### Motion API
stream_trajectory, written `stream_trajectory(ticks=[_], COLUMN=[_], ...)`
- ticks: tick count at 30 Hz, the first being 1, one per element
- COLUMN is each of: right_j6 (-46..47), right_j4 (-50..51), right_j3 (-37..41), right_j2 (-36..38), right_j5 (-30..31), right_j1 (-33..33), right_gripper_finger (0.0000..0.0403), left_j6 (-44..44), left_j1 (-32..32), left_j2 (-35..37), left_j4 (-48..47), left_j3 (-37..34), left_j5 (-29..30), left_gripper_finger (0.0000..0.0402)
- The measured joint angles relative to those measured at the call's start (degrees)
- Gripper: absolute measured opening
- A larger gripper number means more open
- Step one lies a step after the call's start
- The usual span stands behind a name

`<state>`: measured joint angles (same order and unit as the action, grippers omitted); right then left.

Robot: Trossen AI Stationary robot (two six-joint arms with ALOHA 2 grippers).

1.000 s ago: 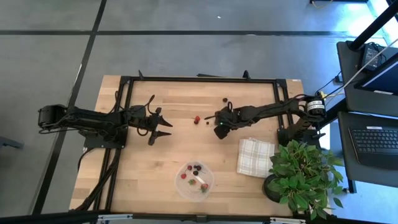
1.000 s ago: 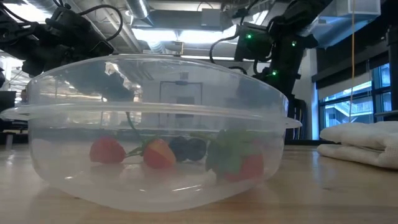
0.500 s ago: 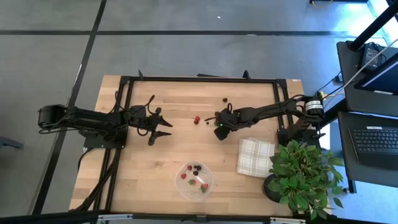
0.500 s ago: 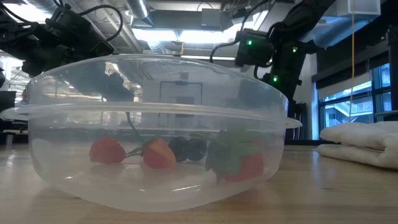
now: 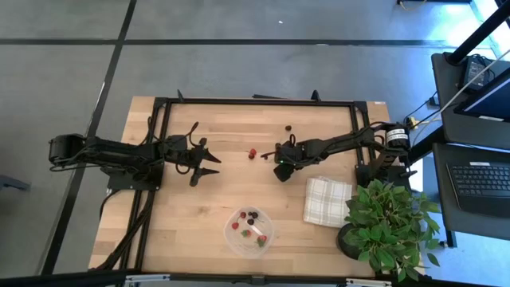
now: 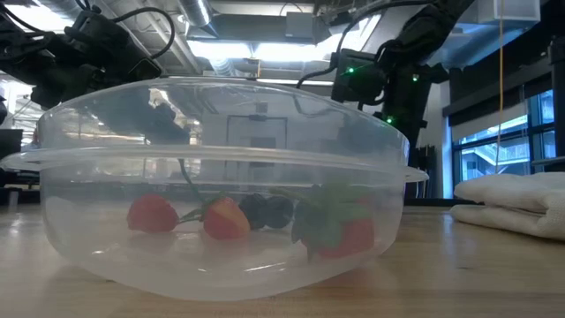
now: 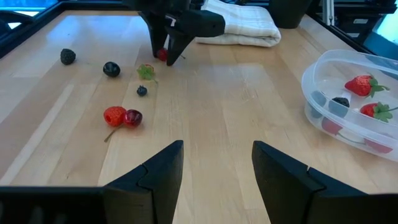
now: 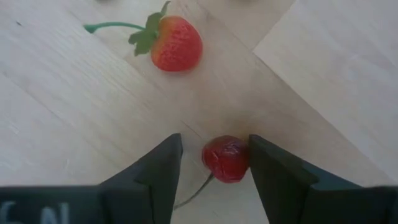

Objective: Pick and placing Produce into tupperware
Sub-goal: Put the dark red cherry in the bottom transparent bin

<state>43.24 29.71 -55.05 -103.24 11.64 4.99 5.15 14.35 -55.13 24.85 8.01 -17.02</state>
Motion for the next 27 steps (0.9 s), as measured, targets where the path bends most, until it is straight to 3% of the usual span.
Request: stream_trajectory(ticks=[14,21,27], right_j6=[0.0,0.0,-2.9], right_j4=[0.2,1.3,5.6], right_j3=[0.1,-1.2,-8.2], right_j2=[-0.1,-0.3,-0.7], right_j5=[-0.5,-0.9,-2.0], right_j1=[0.0,-0.1,-2.5], right_gripper_finger=[0.0079,0.0075,0.0069], left_j6=[0.0,0.0,0.0], left_j1=[0.0,0.0,0.0], left_j2=[0.0,0.0,0.0], left_j4=[0.0,0.0,0.0], left_j3=[0.0,0.0,0.0], left_j5=[0.0,0.0,0.0], left_gripper_finger=[0.0185,0.0185,0.0185])
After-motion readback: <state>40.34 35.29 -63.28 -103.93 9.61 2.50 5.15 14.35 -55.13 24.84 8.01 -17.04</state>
